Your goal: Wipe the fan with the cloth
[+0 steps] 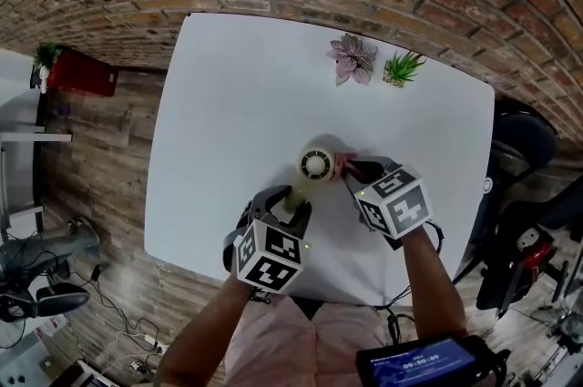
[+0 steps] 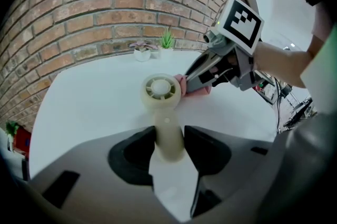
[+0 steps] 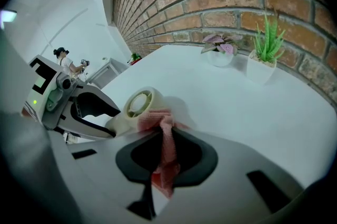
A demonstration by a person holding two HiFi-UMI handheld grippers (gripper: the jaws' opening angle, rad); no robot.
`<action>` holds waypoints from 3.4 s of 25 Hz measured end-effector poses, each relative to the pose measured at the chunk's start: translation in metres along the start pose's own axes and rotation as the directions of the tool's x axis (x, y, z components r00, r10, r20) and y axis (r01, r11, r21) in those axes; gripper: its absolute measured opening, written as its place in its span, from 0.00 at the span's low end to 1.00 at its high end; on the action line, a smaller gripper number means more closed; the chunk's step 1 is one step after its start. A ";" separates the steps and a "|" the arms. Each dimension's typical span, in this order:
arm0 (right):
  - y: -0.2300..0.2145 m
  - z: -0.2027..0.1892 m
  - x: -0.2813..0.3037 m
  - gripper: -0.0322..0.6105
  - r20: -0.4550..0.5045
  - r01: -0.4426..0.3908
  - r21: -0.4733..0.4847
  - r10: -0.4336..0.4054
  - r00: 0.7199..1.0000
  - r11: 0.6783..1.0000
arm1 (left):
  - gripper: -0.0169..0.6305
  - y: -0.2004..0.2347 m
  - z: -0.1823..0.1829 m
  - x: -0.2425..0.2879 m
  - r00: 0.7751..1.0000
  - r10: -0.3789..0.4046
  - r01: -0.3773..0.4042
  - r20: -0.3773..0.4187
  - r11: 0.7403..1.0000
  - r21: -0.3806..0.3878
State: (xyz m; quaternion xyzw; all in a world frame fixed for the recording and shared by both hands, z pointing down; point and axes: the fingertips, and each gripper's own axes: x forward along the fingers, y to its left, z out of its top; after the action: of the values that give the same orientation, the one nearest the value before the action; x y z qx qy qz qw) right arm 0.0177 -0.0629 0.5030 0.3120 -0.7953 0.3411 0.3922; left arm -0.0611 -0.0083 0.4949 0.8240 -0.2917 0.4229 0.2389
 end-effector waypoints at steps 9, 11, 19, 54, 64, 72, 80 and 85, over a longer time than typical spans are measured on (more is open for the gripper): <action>-0.009 0.008 0.000 0.11 -0.011 0.008 -0.041 -0.008 1.000 0.999 | 0.31 -0.002 0.000 0.000 1.000 0.002 -0.002 -0.010 1.000 0.022; -0.010 0.009 0.001 0.11 -0.011 0.004 -0.045 -0.005 1.000 0.999 | 0.31 -0.002 0.000 0.000 1.000 0.000 0.000 -0.012 1.000 0.026; -0.011 0.010 0.000 0.11 -0.006 -0.004 -0.049 0.004 1.000 0.999 | 0.31 -0.002 0.000 -0.001 0.999 -0.026 0.027 -0.018 0.998 0.057; -0.021 0.003 -0.009 0.11 -0.005 0.018 -0.049 -0.018 1.000 0.999 | 0.31 -0.011 0.000 0.004 0.974 -0.166 0.200 -0.152 0.949 0.243; -0.022 0.000 -0.011 0.11 -0.009 0.017 -0.049 -0.018 1.000 0.999 | 0.31 -0.012 0.000 0.006 0.964 -0.168 0.230 -0.206 0.916 0.330; -0.024 -0.003 -0.013 0.11 -0.008 0.007 -0.055 -0.008 1.000 0.998 | 0.31 -0.013 0.001 0.008 0.951 -0.172 0.267 -0.258 0.878 0.398; -0.022 -0.009 -0.015 0.11 -0.019 -0.010 -0.068 0.009 1.000 0.998 | 0.31 -0.014 0.000 0.009 0.940 -0.177 0.295 -0.293 0.853 0.431; -0.022 -0.013 -0.017 0.11 -0.031 -0.023 -0.079 0.021 0.999 0.997 | 0.31 -0.015 0.001 0.010 0.936 -0.165 0.301 -0.311 0.832 0.467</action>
State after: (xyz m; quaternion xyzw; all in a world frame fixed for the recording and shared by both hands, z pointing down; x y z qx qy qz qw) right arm 0.0481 -0.0609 0.5013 0.2823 -0.8054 0.3184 0.4126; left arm -0.0456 -0.0012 0.5010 0.8251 -0.0332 0.5552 0.0996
